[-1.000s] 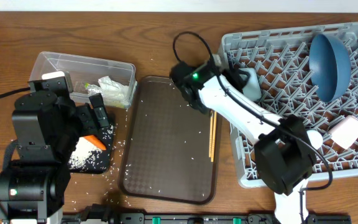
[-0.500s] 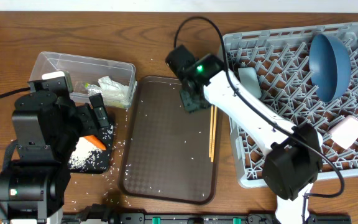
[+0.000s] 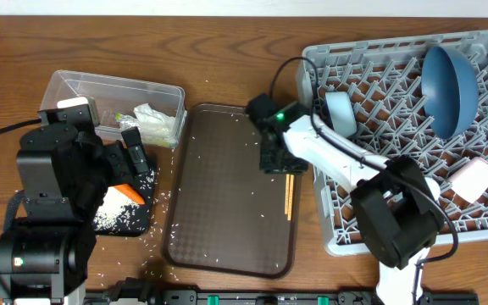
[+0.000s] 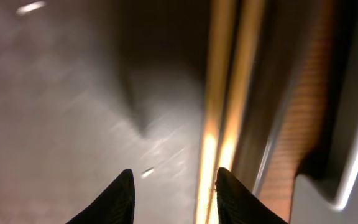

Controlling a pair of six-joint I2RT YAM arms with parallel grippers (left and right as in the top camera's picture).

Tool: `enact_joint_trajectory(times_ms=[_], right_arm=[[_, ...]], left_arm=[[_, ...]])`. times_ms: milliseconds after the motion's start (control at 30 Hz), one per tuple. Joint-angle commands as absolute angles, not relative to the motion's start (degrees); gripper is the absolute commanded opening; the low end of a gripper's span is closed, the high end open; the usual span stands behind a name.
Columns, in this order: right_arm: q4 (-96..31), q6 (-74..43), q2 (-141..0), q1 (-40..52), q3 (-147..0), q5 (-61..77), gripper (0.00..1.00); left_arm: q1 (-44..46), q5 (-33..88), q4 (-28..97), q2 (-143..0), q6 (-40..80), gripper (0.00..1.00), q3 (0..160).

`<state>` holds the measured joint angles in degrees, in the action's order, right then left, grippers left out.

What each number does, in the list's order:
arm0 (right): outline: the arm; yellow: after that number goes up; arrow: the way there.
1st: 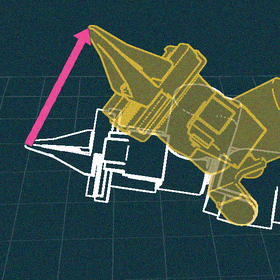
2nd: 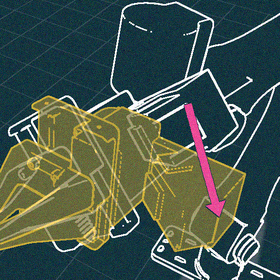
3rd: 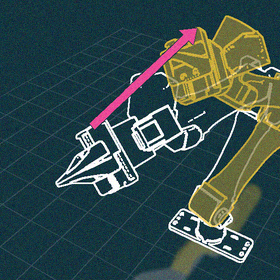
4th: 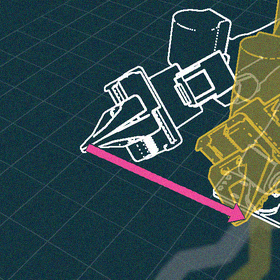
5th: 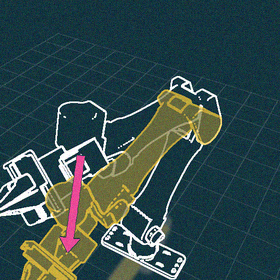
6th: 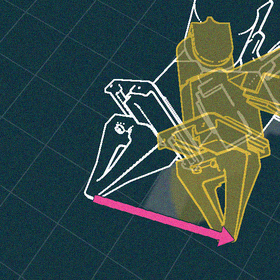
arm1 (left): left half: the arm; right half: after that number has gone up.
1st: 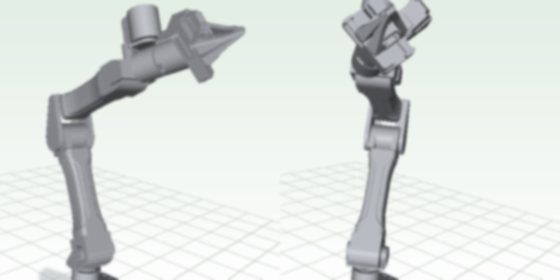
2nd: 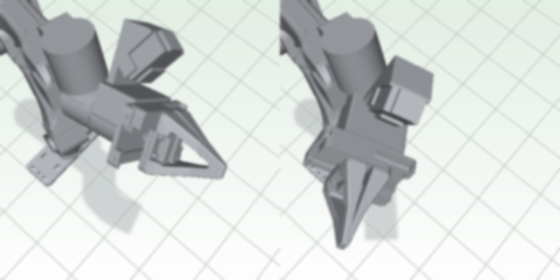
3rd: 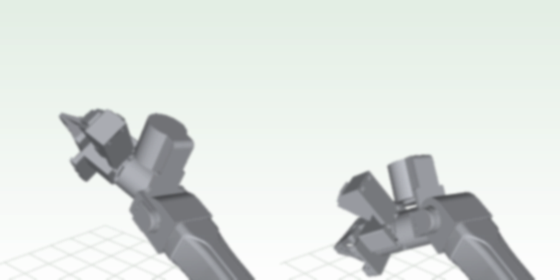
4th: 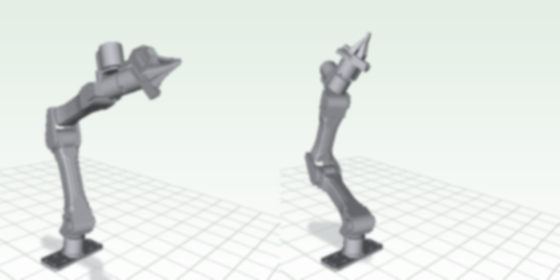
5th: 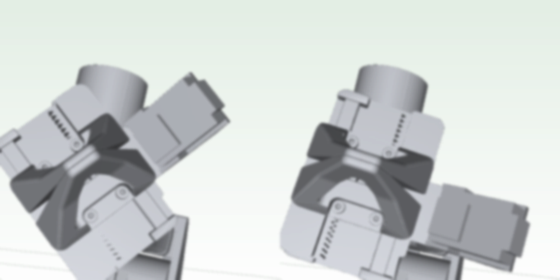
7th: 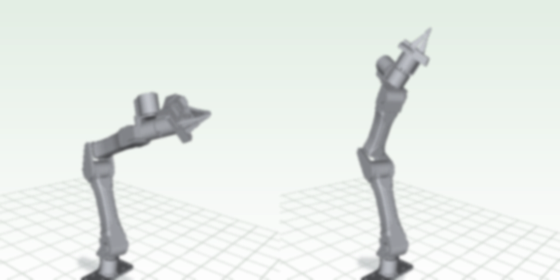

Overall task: Sort waste into correct bins and load items into the dishwasher rack
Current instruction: 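Lower the right gripper onto the wooden chopsticks on the brown tray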

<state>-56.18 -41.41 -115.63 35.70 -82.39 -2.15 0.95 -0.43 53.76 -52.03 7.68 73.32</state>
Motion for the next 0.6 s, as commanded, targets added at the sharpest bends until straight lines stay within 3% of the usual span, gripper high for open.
enact_joint_trajectory(times_ms=[0, 300, 567], right_arm=[[-53.60, -43.88, -115.42, 33.08, -79.09, -0.19, 0.34], [-49.87, -41.85, -115.42, 31.57, -76.60, 3.42, 0.21], [-51.16, -35.48, -114.61, 32.64, -78.15, 0.73, 0.26]], left_arm=[[0.71, -0.89, 53.80, -51.99, 8.21, 0.98, 73.45], [0.71, -0.89, 53.82, -51.99, 8.21, 0.98, 73.45], [0.71, -0.89, 53.80, -51.99, 8.21, 0.98, 73.45]])
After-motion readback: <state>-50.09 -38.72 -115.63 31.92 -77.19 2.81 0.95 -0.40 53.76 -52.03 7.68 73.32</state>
